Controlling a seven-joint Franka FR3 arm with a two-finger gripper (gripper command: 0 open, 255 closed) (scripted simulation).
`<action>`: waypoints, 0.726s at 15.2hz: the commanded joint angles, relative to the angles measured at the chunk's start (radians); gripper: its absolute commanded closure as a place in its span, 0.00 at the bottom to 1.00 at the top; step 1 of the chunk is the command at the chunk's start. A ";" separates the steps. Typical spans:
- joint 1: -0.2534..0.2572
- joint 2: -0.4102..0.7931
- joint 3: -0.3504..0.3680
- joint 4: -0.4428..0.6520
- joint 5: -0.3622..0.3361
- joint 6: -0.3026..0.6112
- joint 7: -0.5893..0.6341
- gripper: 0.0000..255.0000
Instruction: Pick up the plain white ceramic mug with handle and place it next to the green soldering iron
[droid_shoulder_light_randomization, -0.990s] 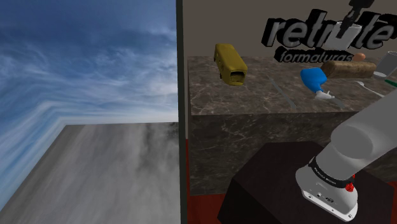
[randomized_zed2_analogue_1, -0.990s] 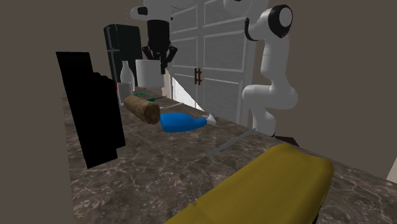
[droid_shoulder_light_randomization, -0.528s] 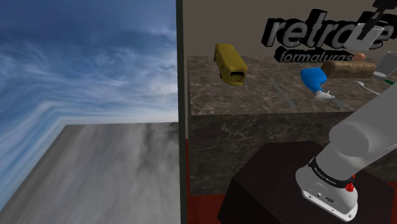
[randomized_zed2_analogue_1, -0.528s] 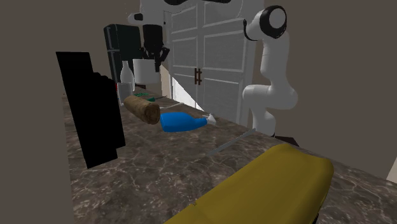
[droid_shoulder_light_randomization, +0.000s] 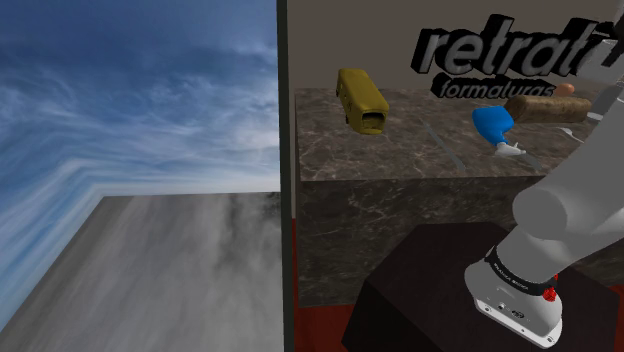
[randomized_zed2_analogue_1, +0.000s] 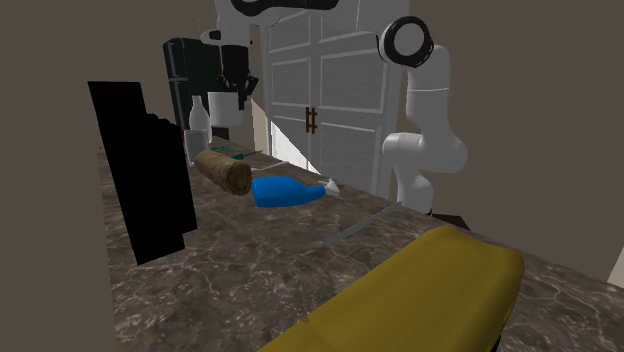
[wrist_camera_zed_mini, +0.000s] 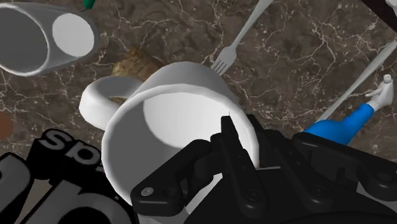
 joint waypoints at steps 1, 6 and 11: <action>-0.064 0.074 -0.022 0.060 0.063 -0.020 -0.078 1.00; -0.305 0.277 -0.020 0.280 0.231 -0.111 -0.245 1.00; -0.256 0.242 -0.024 0.162 0.200 -0.023 -0.242 1.00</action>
